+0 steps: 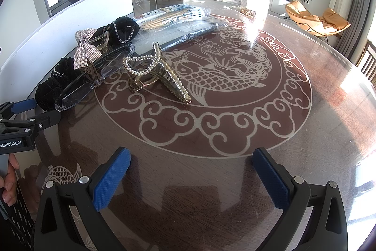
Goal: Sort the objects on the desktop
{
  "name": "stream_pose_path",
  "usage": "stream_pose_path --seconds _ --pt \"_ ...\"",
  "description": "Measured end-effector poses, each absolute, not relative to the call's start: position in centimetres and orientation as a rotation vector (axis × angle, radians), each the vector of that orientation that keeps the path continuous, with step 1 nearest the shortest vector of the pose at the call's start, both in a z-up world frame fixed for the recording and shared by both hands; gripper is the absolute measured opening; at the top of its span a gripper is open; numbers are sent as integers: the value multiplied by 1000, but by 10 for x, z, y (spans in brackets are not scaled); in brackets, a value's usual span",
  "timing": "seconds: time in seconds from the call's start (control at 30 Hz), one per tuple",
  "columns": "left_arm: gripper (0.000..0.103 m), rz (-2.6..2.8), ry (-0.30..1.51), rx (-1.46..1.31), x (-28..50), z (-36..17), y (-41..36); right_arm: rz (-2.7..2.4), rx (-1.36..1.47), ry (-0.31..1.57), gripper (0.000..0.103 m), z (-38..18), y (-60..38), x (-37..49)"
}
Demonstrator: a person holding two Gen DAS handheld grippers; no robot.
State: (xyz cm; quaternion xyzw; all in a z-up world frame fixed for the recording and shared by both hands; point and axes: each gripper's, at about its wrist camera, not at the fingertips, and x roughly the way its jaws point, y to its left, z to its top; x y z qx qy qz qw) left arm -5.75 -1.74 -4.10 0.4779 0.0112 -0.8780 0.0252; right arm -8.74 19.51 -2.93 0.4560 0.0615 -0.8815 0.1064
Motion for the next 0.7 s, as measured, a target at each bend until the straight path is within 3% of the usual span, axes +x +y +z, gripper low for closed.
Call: stream_pose_path --seconds 0.7 --pt "103 -2711 38 1502 -57 -41 -19 -2596 1343 181 103 -29 195 -87"
